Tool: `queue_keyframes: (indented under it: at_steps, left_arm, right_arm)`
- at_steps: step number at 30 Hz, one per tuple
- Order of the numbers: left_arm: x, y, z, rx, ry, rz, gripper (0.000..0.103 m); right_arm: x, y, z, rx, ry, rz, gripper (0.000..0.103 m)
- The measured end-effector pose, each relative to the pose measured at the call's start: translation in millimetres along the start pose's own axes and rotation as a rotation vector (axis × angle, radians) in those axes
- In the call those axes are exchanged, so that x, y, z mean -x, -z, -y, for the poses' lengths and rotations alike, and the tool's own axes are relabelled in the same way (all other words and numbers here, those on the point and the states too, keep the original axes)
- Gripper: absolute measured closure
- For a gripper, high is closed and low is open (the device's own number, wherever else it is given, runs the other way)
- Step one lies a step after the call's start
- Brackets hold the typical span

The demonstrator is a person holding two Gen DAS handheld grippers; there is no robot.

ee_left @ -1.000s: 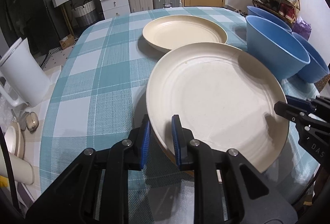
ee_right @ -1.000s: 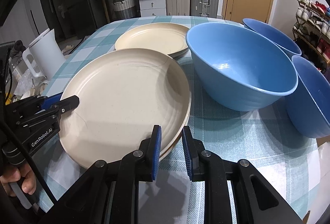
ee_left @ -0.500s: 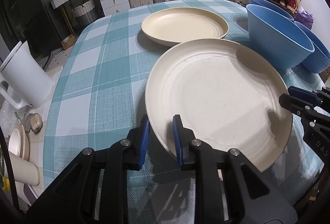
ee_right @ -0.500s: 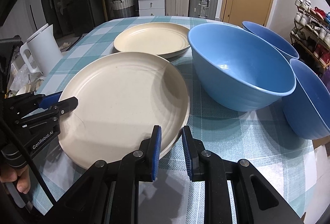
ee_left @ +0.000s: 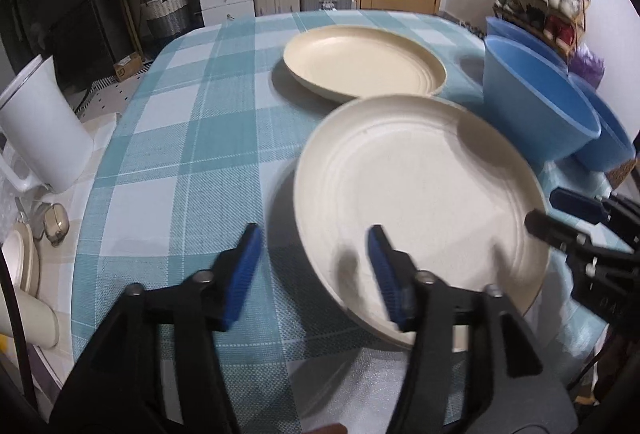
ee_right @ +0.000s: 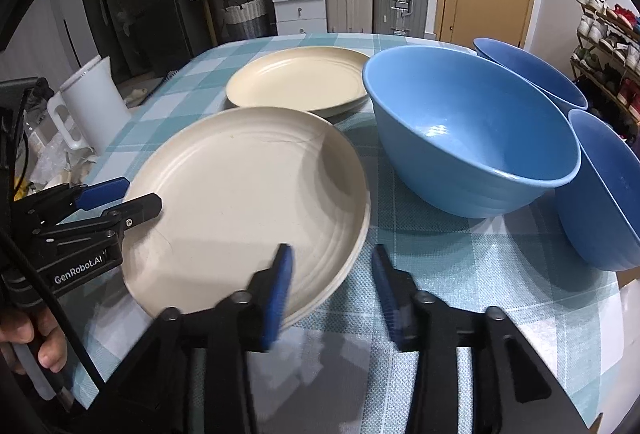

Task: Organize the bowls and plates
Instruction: 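Withdraw both tools up from the stacked plates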

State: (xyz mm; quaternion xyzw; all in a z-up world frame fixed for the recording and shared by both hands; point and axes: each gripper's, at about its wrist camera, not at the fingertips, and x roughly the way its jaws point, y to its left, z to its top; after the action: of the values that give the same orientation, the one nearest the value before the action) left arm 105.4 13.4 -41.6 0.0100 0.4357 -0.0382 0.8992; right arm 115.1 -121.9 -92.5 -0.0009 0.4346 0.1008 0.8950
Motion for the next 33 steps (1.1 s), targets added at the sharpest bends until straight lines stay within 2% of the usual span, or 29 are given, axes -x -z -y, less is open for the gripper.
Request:
queue_keyframes:
  at_steps: [1, 3, 5, 6, 7, 8, 12, 23, 33]
  left_arm:
    - [2.8, -1.3, -3.4, 0.019, 0.009, 0.011, 0.031]
    - [9.6, -4.2, -11.1, 0.059, 0.036, 0.043, 0.018]
    - [14.6, -6.3, -16.1, 0.084, 0.046, 0.060, 0.017]
    - [16.5, -7.3, -18.5, 0.095, 0.049, 0.065, 0.013]
    - [18.6, -8.1, -20.8, 0.106, 0.050, 0.069, 0.004]
    - [20.6, -8.8, -22.3, 0.114, 0.051, 0.074, 0.001]
    - [32.9, -11.3, -24.7, 0.131, 0.074, 0.101, 0.001]
    - [65.7, -16.4, -24.9, 0.166, 0.053, 0.159, 0.001]
    - [59.9, -24.1, -28.4, 0.214, 0.044, 0.133, 0.001]
  right_arm:
    - [2.7, -1.0, 0.3, -0.001, -0.015, 0.008, 0.040]
    - [8.7, -2.2, -0.4, 0.004, -0.034, 0.029, 0.018]
    - [16.5, -4.5, -1.6, 0.012, -0.052, 0.060, 0.015]
    - [19.3, -5.9, -2.3, 0.016, -0.057, 0.068, 0.012]
    - [22.3, -7.9, -3.1, 0.022, -0.059, 0.077, 0.009]
    - [24.4, -9.5, -3.8, 0.026, -0.061, 0.084, 0.005]
    - [37.1, -16.8, -5.8, 0.039, -0.077, 0.129, 0.002]
    - [58.8, -42.1, -10.5, 0.076, -0.100, 0.193, 0.001]
    - [68.3, -68.2, -2.7, 0.098, -0.112, 0.212, 0.001]
